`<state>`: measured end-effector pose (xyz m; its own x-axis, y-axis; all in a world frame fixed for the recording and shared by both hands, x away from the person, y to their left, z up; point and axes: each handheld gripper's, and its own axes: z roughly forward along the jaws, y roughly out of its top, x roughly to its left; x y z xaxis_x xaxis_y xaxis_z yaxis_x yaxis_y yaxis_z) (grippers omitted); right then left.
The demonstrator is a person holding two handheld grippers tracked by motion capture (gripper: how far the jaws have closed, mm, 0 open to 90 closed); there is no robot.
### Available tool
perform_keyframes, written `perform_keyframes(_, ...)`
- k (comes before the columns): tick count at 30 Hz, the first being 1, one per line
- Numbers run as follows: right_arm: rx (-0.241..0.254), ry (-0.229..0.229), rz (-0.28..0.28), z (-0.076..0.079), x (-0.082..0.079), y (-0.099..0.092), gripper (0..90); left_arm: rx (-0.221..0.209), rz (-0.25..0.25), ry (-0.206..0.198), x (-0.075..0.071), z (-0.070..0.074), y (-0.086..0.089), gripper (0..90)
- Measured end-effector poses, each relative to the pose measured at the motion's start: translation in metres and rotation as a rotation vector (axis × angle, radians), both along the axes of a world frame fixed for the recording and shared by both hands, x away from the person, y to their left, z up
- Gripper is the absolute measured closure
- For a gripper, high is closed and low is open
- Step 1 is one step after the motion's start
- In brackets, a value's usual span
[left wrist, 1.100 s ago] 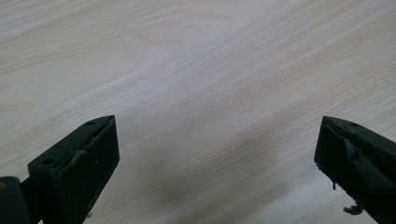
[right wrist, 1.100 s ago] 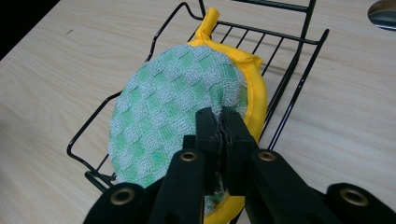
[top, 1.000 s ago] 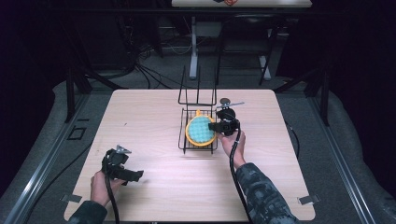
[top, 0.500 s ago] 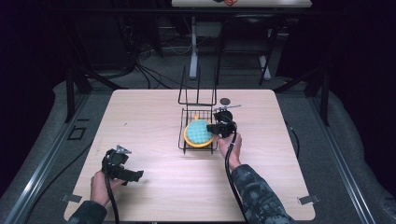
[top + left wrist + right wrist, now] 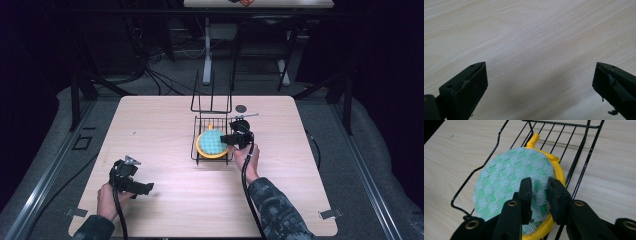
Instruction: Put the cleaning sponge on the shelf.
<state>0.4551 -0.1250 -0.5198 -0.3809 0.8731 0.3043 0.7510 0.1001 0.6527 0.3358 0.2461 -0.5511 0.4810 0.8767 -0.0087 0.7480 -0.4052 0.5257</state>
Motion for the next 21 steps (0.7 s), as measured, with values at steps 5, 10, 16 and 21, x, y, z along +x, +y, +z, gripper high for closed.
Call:
perform_keyframes(5, -0.016, -0.024, 0.032, 0.006, -0.003, 0.0, 62.8, 0.003, 0.003, -0.004, 0.0, 0.0, 0.0, 0.1)
perform_keyframes(10, -0.028, -0.044, 0.075, 0.015, -0.009, -0.001, 44.9, 0.006, 0.001, -0.009, 0.0, 0.0, 0.0, 0.1)
perform_keyframes(16, -0.032, -0.068, 0.135, 0.03, -0.021, -0.009, 25.0, 0.004, -0.002, -0.005, 0.0, 0.0, -0.001, 0.1)
perform_keyframes(21, -0.07, -0.095, 0.2, 0.043, -0.032, -0.014, 14.8, 0.004, -0.002, -0.007, 0.0, 0.0, -0.001, 0.1)
